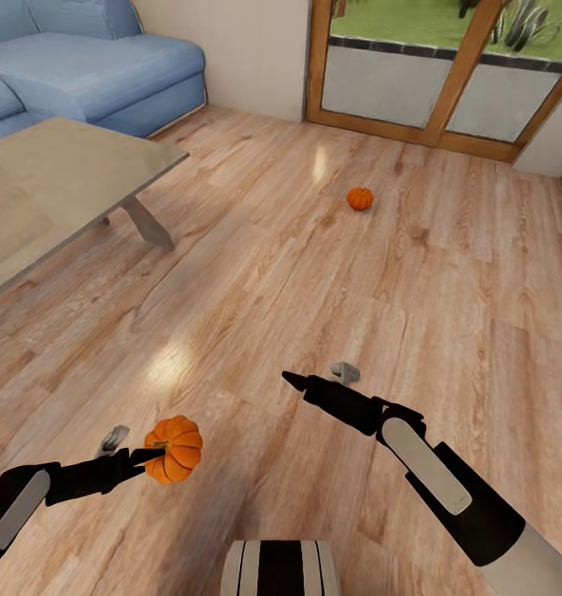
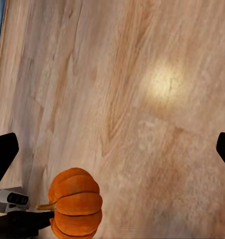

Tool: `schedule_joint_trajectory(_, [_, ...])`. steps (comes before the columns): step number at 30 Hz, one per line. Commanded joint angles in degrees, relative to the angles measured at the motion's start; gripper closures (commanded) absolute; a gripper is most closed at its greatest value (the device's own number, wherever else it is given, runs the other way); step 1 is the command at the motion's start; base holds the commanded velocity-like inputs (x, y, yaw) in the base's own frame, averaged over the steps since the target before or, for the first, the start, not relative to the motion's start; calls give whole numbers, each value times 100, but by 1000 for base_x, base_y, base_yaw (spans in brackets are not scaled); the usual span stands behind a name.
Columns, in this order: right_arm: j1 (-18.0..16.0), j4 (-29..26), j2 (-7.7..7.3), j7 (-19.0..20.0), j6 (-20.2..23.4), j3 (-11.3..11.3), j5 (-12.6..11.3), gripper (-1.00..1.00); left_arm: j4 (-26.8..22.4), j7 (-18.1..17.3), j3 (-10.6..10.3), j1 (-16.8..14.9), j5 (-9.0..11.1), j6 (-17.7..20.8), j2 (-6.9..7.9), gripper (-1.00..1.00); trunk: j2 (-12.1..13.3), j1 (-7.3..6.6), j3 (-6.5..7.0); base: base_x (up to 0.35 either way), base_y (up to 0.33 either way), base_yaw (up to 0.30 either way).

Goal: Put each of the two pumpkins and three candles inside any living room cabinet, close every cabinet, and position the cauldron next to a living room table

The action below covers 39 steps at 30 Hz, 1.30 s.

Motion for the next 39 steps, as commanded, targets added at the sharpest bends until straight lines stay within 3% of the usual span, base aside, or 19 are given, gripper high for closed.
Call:
schedule_joint_trajectory(1, [-5,-9,-4,-57,-14,9,-59,-100,1,1,-13,-2,23,23,5,100,0,-3,22,0,0,0])
schedule_joint_trajectory(21, [-5,-8,-4,-44,-55,18,-57,-100,1,-7,-14,-2,22,23,12,100,27,-55,634,0,0,-36])
schedule_joint_trajectory(32, [-5,17,-4,-41,-55,10,-57,-100,1,-17,-14,-2,31,32,83,100,27,-55,735,0,0,-79])
schedule_joint_trajectory(39, [-5,37,-4,-41,-55,9,-68,-100,1,-17,-14,-2,31,32,84,100,36,-73,954,0,0,-80])
